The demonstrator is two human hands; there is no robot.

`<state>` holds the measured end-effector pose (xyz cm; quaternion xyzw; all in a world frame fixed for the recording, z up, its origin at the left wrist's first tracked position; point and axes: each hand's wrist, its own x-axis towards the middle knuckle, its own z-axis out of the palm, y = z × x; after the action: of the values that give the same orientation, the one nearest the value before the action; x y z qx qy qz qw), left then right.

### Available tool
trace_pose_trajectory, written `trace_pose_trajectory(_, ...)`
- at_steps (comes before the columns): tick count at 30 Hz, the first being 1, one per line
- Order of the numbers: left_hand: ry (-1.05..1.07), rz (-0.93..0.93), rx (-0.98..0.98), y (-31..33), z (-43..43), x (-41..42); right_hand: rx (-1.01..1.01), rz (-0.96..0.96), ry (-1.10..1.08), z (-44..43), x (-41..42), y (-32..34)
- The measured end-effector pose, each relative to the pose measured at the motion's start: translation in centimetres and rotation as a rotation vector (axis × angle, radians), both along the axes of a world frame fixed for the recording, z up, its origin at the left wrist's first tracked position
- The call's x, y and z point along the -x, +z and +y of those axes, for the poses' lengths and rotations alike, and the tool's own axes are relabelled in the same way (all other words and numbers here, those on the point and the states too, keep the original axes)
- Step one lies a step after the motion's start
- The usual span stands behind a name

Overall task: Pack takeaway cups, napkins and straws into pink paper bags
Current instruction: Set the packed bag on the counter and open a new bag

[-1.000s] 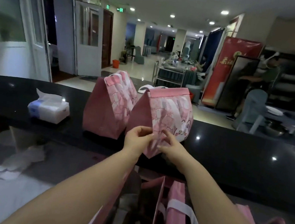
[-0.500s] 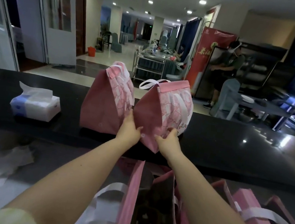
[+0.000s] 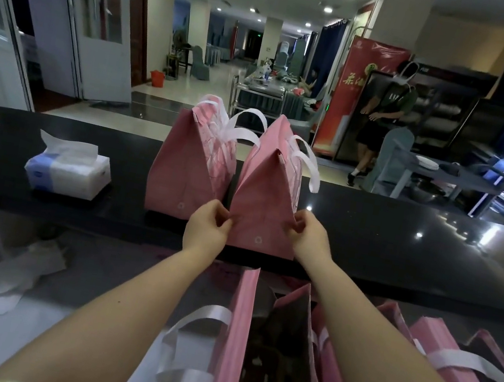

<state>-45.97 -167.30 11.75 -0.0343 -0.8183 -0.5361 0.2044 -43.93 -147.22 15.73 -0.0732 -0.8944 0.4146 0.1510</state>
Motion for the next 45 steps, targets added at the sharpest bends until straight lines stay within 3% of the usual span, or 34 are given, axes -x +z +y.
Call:
trace_pose_trajectory(8,-0.062,-0.114,0.089,-1.3,-0.9,0.2,-0.131,-0.142,0.022,1.6,-0.4,-1.2)
trace_pose_trajectory(16,0.148,-0.126,0.191,0.3,-1.4,1.3,-0.168,-0.104,0.040,-1.6,2.1,0.0)
trace_pose_trajectory(21,0.196,-0.147,0.145,0.3,-1.1,0.7,-0.158,-0.123,0.010,-2.4,2.5,-0.5)
trace_pose_trajectory(26,0.197,-0.024,0.134,1.3,-0.9,0.1,-0.186,-0.147,0.066,-0.2,1.5,0.5)
trace_pose_trajectory(34,-0.054,0.393,0.534,5.8,5.3,-2.5,-0.357,0.002,0.180,5.1,-1.5,4.8)
trace_pose_trajectory(39,-0.115,0.376,0.902,8.1,11.5,-4.2,-0.569,0.019,0.279,9.6,-3.8,6.2)
trace_pose_trajectory(45,-0.099,0.242,1.216,9.2,18.6,-6.7,-0.632,-0.018,0.395,17.8,-6.4,6.8)
